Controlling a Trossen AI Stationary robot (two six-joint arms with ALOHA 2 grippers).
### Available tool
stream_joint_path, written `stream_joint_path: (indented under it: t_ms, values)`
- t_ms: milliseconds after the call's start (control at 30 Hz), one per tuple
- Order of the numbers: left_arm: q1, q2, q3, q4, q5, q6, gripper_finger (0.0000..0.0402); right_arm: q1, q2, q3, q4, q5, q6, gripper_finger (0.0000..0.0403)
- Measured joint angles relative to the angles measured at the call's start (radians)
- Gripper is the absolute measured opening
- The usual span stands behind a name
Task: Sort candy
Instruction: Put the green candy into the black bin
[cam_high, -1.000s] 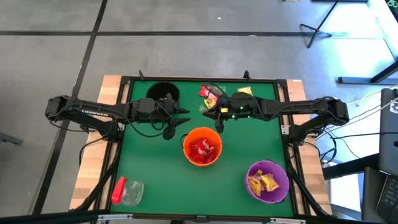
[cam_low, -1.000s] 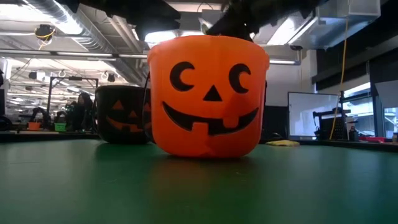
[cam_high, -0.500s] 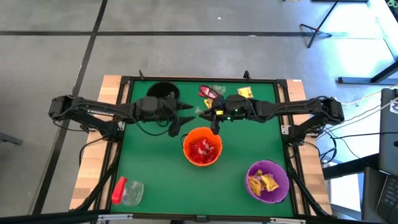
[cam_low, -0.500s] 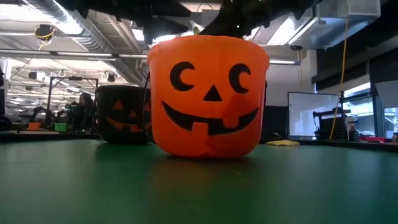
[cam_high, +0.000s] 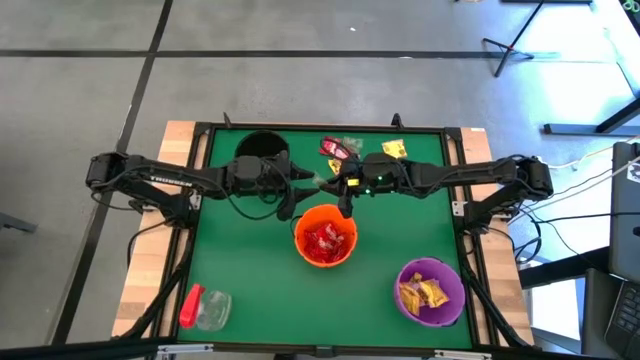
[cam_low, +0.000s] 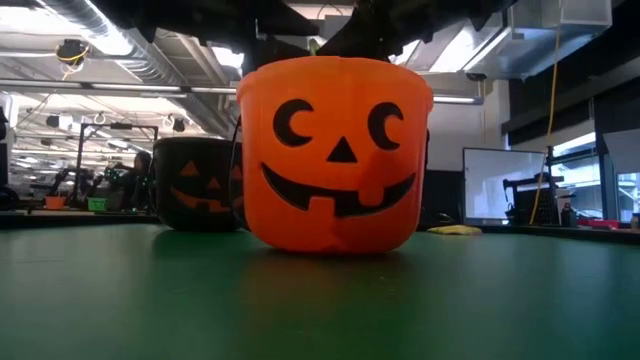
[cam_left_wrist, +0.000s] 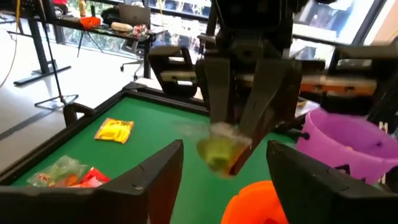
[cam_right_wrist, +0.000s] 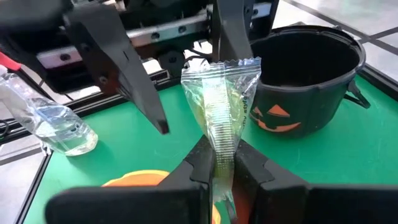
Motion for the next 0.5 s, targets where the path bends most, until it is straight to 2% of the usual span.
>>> stream_joint_path:
  t_ms: [100,433,500]
  values:
    - [0.0,0.002,0.0,-0.002,-0.01,0.016,0.0189,0.0,0.0,0.0,0.0,0.0,0.0,0.003]
    - [0.0,0.003,0.0,0.003,-0.022,0.019,0.0029,0.0,0.0,0.0,-0.001,0.0,0.0,0.0031]
    - [0.0,0.003,0.0,0.003,-0.022,0.025,0.0009,0.0,0.0,0.0,-0.001,0.0,0.0,0.0031]
